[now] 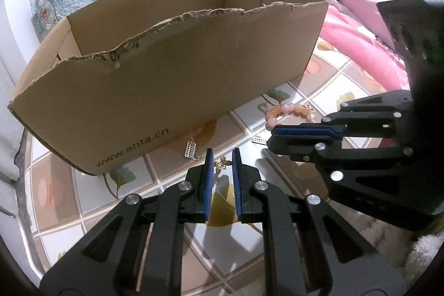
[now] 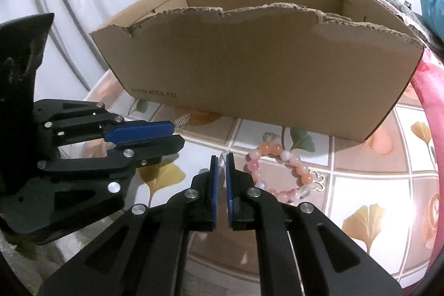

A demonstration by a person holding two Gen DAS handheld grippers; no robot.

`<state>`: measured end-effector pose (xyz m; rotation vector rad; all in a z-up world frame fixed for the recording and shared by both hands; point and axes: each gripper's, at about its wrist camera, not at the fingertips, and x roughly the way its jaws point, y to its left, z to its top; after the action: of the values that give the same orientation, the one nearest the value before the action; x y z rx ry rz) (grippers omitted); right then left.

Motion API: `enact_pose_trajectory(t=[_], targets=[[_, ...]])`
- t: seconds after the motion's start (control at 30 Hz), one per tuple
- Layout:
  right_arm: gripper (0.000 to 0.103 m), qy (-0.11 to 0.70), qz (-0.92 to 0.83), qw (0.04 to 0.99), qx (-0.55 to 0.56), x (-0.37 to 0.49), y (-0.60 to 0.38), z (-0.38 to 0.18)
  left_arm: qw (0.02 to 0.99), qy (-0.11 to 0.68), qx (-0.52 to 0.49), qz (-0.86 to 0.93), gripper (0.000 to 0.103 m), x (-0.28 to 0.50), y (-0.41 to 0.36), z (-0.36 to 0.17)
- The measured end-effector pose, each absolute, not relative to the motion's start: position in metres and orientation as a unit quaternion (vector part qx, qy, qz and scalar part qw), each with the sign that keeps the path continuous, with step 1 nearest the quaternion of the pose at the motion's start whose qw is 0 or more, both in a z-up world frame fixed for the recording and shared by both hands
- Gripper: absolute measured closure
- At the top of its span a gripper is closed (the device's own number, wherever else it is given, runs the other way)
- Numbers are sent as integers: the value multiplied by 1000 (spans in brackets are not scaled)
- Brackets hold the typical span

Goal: Organize jewelry
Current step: 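Hold the silver earring in the right tool and adjust the grip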

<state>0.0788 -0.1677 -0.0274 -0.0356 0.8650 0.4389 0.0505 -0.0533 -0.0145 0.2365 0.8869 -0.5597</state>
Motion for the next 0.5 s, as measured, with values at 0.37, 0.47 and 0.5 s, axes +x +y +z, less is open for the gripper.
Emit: enact_pose_trajectory(t=[0.37, 0.47, 0.5], targets=[[90, 424, 216, 876, -71, 98, -156, -32, 858, 424, 94, -275, 91, 54, -47, -19], [90, 430, 215, 872, -91, 99, -151, -33, 857, 423, 91, -279, 91, 56, -47, -19], [91, 432, 214, 871, -97, 100, -150, -32, 857, 423, 90, -280, 91, 56, -46, -20]])
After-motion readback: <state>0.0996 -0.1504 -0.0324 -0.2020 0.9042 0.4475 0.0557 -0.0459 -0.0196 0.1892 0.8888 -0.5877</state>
